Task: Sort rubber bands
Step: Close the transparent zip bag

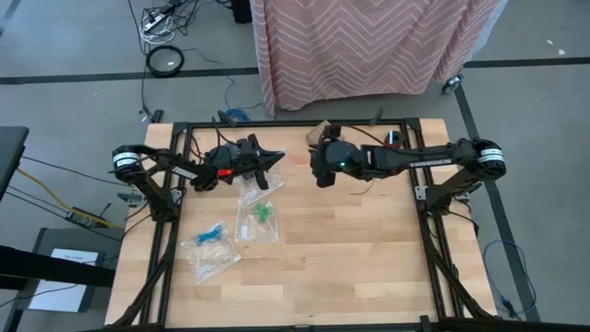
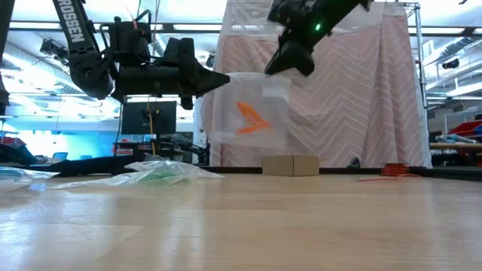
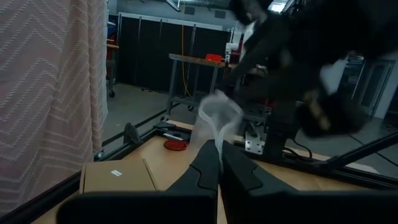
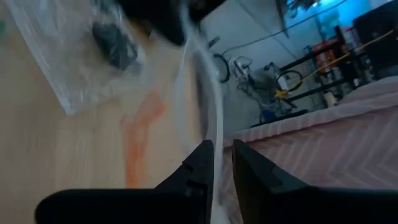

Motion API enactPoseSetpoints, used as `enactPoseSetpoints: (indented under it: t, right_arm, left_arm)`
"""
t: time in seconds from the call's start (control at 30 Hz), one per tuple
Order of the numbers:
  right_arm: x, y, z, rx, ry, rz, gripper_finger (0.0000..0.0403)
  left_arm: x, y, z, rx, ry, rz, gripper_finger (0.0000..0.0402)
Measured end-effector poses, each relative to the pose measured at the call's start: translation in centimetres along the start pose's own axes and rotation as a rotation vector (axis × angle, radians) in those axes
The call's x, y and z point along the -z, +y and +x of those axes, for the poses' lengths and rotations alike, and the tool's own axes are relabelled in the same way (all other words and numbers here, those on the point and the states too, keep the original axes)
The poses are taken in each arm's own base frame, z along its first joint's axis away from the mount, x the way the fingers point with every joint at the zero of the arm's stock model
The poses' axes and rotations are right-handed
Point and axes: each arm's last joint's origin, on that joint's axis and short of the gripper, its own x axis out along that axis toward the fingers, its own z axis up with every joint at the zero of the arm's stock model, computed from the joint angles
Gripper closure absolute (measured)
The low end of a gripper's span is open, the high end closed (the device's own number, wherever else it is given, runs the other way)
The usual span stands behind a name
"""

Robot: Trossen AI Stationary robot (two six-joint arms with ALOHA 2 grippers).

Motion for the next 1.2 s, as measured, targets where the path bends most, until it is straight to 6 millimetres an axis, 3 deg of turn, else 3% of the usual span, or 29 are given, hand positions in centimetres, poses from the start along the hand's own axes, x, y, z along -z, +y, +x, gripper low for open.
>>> enactPoseSetpoints:
  t: [0.2,0.33,0.43,0.6,0.77,1.0,1.2]
  right_arm:
    - [0.5,-2.9,-5.3,0.015,-0.048,0.111,0.0355]
    - [2.1,-4.8,-9.5,-0.120,-0.111,0.295,0.0353]
    - [3.7,-5.2,-11.1,-0.192,-0.148,0.415,0.0341]
    - [6.0,-4.1,-10.8,-0.179,-0.149,0.462,0.0306]
    - [6.4,-3.0,-9.2,-0.154,-0.232,0.462,0.0266]
    - [7.3,-2.4,-8.1,-0.158,-0.258,0.479,0.0222]
    - [6.7,-2.5,-8.2,-0.262,-0.370,0.541,0.0209]
  left_arm:
    - [0.0,0.0,0.0,-0.001,-0.001,-0.010,0.0393]
    - [-0.2,0.0,0.0,0.003,-0.016,-0.031,0.0393]
    - [-0.5,-0.1,0.0,0.010,-0.046,-0.045,0.0393]
    - [-1.2,-0.4,0.2,0.102,-0.092,-0.136,0.0393]
    - [-2.1,-1.0,0.9,0.279,-0.085,-0.219,0.0393]
    - [-2.6,-1.1,1.4,0.300,-0.097,-0.246,0.0393]
    - [-2.4,-0.9,1.6,0.266,-0.085,-0.208,0.0393]
